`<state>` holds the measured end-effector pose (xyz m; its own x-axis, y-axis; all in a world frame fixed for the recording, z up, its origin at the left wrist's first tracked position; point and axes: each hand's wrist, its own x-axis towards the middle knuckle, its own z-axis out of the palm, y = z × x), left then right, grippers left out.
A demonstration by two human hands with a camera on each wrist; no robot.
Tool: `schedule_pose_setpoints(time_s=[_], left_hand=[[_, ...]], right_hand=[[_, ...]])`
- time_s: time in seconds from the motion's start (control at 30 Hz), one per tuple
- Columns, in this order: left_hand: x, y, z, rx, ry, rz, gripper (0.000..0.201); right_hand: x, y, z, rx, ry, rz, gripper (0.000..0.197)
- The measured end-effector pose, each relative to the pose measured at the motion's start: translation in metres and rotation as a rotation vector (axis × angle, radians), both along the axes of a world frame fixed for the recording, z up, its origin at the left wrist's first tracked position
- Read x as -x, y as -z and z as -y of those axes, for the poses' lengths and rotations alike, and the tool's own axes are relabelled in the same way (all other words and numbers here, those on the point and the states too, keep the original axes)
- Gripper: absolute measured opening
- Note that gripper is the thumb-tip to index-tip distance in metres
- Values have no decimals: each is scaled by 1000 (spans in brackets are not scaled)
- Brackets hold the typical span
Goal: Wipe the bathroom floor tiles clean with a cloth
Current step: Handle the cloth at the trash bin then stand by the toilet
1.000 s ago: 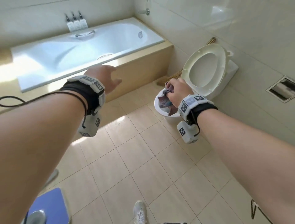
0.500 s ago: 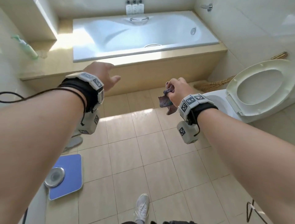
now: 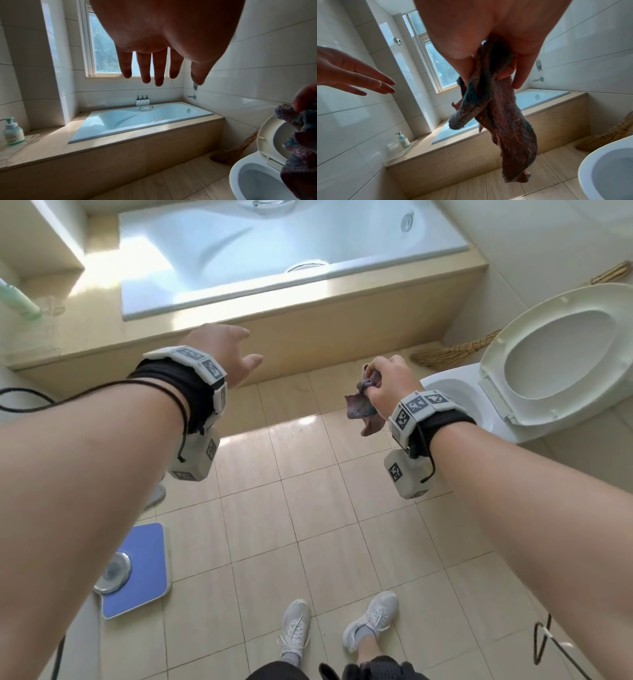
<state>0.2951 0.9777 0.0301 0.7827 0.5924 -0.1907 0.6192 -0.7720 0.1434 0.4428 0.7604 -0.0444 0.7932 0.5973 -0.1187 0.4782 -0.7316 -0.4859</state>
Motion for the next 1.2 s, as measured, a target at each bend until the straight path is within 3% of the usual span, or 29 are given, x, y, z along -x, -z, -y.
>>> schedule_pose_setpoints(time_s=[0.37, 0.67, 0.93, 1.2], left_hand=[[-205, -36, 172, 50, 236, 130, 57], [-356, -53, 328, 76, 649, 151, 56], [-423, -68, 472, 129, 1186, 157, 59], [-369, -82, 614, 255, 1556, 173, 55]], right_hand=[[-137, -48, 190, 7, 239, 38, 19], [-192, -77, 356, 45, 665, 87, 17], [-138, -104, 461, 57, 1149, 145, 16], [-18, -127, 533, 140, 1530, 170, 19]])
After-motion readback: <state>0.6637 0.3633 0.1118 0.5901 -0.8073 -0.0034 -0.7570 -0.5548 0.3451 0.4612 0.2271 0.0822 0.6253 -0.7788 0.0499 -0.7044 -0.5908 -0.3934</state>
